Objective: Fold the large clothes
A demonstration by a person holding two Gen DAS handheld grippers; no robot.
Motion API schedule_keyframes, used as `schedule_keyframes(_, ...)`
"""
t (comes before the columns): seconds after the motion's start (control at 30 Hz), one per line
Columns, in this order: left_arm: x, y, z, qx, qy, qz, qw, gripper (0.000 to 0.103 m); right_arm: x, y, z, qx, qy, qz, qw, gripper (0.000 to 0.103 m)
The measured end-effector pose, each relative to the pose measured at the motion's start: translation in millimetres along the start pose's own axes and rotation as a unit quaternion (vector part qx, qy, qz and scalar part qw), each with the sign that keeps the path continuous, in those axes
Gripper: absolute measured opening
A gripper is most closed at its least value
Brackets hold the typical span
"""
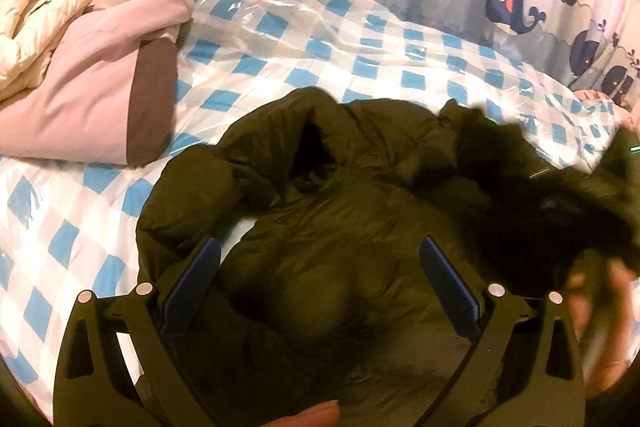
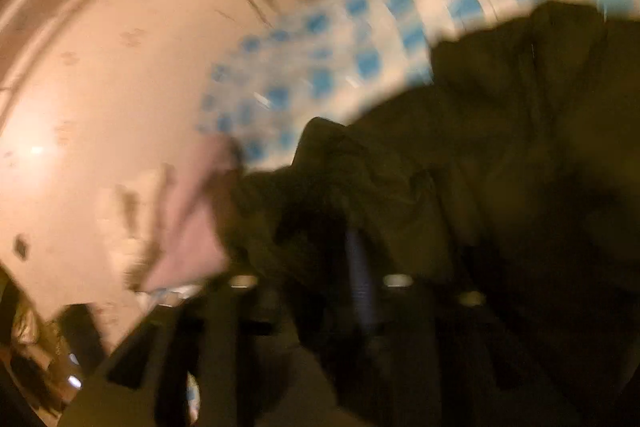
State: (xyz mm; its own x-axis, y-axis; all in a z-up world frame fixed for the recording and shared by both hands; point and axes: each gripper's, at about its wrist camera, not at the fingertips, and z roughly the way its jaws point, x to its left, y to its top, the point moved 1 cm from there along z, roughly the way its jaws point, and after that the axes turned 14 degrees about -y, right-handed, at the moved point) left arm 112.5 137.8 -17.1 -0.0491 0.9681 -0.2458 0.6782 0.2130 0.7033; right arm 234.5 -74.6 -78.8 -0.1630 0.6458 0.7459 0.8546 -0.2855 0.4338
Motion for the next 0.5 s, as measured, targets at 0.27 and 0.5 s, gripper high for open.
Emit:
schedule_keyframes(0.27,-42,19,-22,-0.039,-0.044,0.024,0.998,0.096,-31,27,-71,-0.024,0.0,0.011,1.0,0.088)
schedule_keyframes(0.5,-60,26,19,0.006,-0.092,0.011,0.9957,0.096,-58,18,-105,-0.037,0.025,0.06,0.997,0.088)
